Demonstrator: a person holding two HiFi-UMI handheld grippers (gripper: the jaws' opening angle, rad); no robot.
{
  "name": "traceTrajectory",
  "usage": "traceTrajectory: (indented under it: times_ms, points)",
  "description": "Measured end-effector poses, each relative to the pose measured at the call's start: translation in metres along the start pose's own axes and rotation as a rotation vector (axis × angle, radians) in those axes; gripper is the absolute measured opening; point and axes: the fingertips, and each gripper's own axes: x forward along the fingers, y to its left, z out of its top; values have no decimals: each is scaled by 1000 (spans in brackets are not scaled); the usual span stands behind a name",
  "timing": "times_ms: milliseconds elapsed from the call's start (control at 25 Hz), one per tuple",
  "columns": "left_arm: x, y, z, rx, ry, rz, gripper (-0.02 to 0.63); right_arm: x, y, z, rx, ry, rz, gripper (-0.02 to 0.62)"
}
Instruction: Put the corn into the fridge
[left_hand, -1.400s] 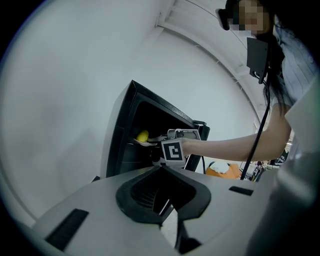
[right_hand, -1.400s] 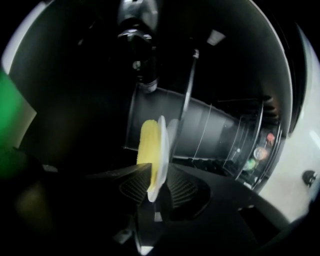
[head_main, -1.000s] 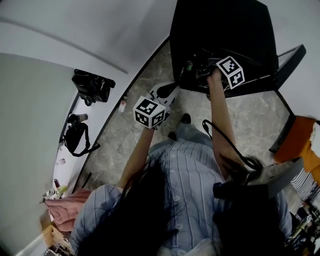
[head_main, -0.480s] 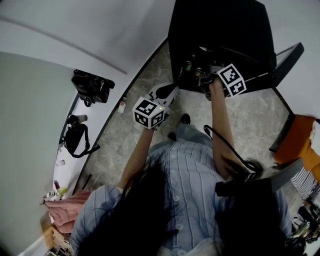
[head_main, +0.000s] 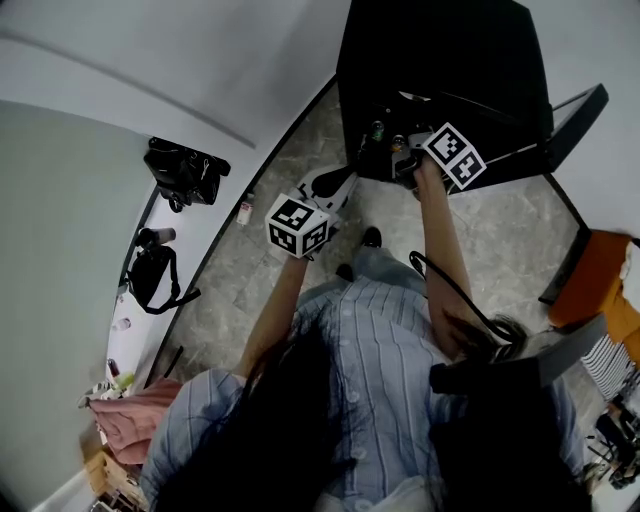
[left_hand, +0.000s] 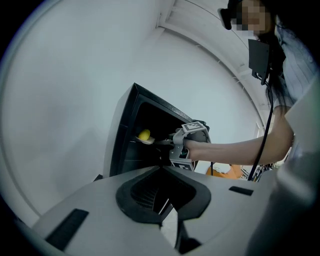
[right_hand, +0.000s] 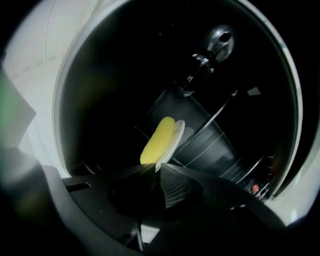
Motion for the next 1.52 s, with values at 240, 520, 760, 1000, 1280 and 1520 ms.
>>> traceTrajectory:
  times_ms: [240, 520, 760, 1000, 1280, 1520]
  points:
    - [-6, 3, -3, -4, 0, 24, 23, 16, 7, -5, -54, 50, 16, 38]
    - [-11, 2, -3, 1, 0, 26, 23, 30, 15, -12, -85, 85, 23, 38]
    - [-20, 2, -5, 2, -3, 27, 23, 24, 18, -14, -100, 75, 15, 38]
    - [-28, -5, -6, 13, -11, 13, 23, 4, 18, -20, -105, 67, 6, 38]
    - [-44, -19, -9, 28, -23, -20, 23, -30, 31, -35, -139, 70, 16, 38]
    - [-63, -35, -18, 35, -28, -46, 23, -70, 41, -65, -179, 116, 26, 38]
